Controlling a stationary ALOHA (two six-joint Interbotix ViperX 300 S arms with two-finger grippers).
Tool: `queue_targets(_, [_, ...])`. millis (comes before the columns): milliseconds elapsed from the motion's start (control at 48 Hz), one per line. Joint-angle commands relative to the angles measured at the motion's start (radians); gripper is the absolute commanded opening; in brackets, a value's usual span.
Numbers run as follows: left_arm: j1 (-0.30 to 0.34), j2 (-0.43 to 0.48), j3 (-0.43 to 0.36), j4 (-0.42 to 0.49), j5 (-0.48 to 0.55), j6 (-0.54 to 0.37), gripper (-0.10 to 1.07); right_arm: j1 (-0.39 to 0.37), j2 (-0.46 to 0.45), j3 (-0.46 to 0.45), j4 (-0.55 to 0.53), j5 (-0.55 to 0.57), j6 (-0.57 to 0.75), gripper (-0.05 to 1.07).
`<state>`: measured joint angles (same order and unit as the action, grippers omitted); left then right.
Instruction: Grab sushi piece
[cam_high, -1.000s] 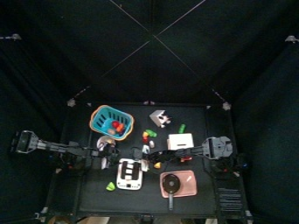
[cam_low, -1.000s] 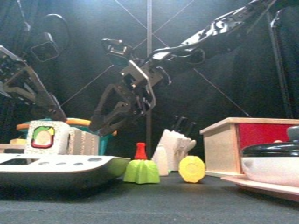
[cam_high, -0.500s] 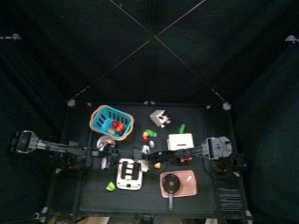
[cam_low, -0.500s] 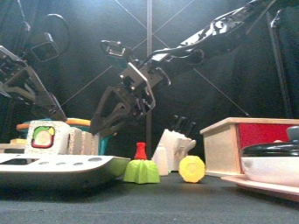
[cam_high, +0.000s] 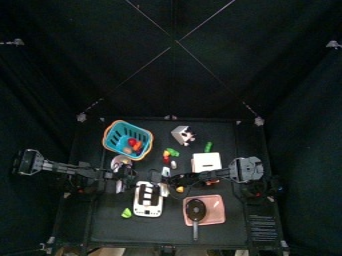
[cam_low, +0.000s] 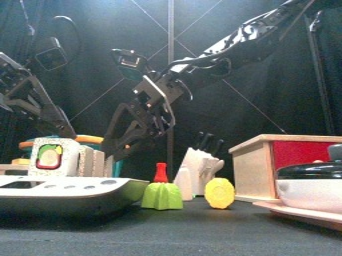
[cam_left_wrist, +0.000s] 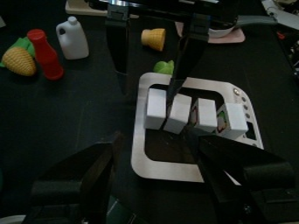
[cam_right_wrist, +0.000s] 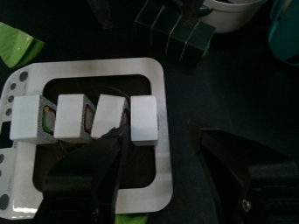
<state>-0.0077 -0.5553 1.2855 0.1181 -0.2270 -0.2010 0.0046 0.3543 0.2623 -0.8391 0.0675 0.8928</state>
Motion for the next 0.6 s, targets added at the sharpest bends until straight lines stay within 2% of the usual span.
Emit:
queue_targets(0, [-0.002,-0.002,-0.015,0.0,-0.005,0.0,0.93,-0.003,-0.02,-0.032,-0.003,-0.002,-0.002,0.85])
queue_targets(312, [-0.002,-0.002,-0.015,0.0,-0.005,0.0,0.93,-0.006,-0.012,-0.035,-0.021,0.018,0.0,0.7])
queue_targets(583, [-0.002,-0.002,-0.014,0.0,-0.005,0.0,0.93,-0.006,-0.011,-0.043,-0.023,0.034,-0.002,0.69])
